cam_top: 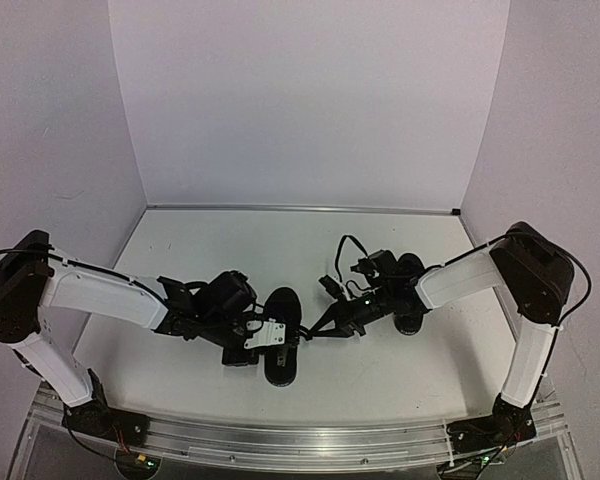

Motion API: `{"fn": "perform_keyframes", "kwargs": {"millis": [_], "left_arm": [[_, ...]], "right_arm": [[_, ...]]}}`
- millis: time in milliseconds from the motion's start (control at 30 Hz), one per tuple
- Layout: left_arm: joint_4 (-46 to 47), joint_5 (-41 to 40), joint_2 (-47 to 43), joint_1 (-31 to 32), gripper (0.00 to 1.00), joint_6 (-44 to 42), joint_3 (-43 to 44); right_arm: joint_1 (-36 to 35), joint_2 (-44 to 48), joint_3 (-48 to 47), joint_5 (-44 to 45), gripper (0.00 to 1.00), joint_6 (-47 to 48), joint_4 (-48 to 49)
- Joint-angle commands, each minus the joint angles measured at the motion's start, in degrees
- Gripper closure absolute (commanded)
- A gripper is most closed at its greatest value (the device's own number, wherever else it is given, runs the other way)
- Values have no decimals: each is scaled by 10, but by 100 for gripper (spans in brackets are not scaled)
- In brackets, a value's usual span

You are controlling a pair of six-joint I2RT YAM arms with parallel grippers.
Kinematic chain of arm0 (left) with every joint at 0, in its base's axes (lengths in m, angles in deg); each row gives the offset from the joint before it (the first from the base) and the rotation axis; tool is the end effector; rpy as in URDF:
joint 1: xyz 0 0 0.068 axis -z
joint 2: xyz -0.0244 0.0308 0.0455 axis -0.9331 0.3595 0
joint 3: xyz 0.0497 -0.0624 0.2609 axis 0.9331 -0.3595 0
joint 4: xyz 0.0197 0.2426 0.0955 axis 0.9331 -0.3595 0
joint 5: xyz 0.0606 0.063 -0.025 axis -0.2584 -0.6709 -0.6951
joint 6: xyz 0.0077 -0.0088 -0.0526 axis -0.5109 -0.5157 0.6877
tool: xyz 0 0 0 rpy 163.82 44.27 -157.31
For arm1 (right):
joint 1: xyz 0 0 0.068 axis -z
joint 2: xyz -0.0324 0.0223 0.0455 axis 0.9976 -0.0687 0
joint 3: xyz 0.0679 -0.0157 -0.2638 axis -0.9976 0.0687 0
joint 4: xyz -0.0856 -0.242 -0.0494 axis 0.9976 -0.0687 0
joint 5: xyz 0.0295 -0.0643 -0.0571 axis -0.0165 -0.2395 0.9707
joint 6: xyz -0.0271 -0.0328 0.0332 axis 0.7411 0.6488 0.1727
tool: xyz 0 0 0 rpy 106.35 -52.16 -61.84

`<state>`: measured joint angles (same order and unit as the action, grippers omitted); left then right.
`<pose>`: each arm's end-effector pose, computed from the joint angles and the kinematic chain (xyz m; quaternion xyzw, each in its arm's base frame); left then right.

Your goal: Tie the shoes

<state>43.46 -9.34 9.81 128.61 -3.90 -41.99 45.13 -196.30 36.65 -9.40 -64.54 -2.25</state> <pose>0.1513 -0.2681 0.1644 0.7211 0.6185 -0.1230 0.2870 0.2567 0.2604 0.1331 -0.2089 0.8082 0.5501 0.0260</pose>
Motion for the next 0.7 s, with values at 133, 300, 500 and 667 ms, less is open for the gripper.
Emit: {"fn": "perform_keyframes", "kwargs": {"millis": [133, 300, 500, 667], "left_arm": [[33, 72, 4, 2, 100, 54, 57], [69, 108, 27, 2, 100, 75, 69], [114, 119, 70, 3, 100, 89, 84], [130, 122, 100, 7, 97, 94, 100]], "right_arm": [[-2, 4, -17, 1, 100, -2, 14], [-2, 6, -16, 2, 100, -2, 14], [-3, 7, -17, 4, 100, -4, 14], [-3, 8, -16, 5, 100, -4, 14]]}}
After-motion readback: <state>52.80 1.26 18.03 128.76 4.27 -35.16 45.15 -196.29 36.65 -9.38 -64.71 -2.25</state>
